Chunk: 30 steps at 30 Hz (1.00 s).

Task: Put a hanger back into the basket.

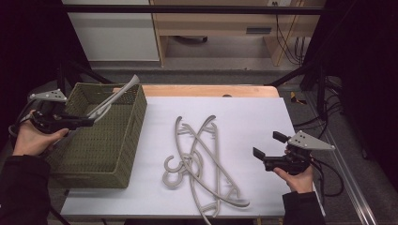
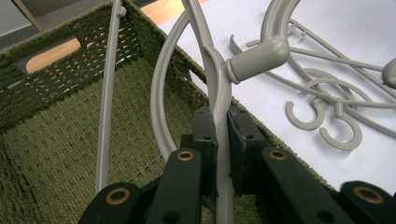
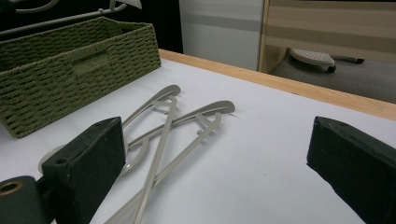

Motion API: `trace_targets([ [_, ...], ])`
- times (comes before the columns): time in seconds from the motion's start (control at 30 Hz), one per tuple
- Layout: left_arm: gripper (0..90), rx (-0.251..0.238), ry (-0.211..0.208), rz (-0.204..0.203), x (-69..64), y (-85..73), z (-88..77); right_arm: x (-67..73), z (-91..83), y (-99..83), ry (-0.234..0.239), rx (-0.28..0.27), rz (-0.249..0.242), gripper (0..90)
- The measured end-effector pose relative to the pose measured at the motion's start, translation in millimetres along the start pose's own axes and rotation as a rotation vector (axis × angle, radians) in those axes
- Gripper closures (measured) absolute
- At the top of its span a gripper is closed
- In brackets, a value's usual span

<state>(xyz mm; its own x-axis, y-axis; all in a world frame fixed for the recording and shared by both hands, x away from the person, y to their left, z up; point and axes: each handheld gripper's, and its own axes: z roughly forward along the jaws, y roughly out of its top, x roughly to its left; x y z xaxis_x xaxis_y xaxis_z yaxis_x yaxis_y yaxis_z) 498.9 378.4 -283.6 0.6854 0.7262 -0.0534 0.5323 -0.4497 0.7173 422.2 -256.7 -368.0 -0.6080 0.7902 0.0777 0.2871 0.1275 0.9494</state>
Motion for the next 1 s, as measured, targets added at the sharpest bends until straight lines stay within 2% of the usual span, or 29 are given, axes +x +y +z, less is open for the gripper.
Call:
trace_targets([
  [0.4,82.4,0.043,0.019,-0.024,13.9,-18.9,14.6,0.2,1.4,-0.6,0.000,0.007,-0.004,4.9],
  [0.57,82.4,0.043,0.020,-0.020,13.5,-22.9,22.7,0.2,1.6,-0.7,-0.001,0.008,-0.003,4.9],
  [0.67,82.4,0.038,0.026,-0.031,15.3,-26.0,29.6,0.8,2.1,-0.8,-0.002,0.008,-0.002,4.9],
  [1.0,82.4,0.034,0.005,-0.081,21.5,-43.8,55.2,0.6,3.2,-1.5,0.000,0.015,-0.005,4.9],
])
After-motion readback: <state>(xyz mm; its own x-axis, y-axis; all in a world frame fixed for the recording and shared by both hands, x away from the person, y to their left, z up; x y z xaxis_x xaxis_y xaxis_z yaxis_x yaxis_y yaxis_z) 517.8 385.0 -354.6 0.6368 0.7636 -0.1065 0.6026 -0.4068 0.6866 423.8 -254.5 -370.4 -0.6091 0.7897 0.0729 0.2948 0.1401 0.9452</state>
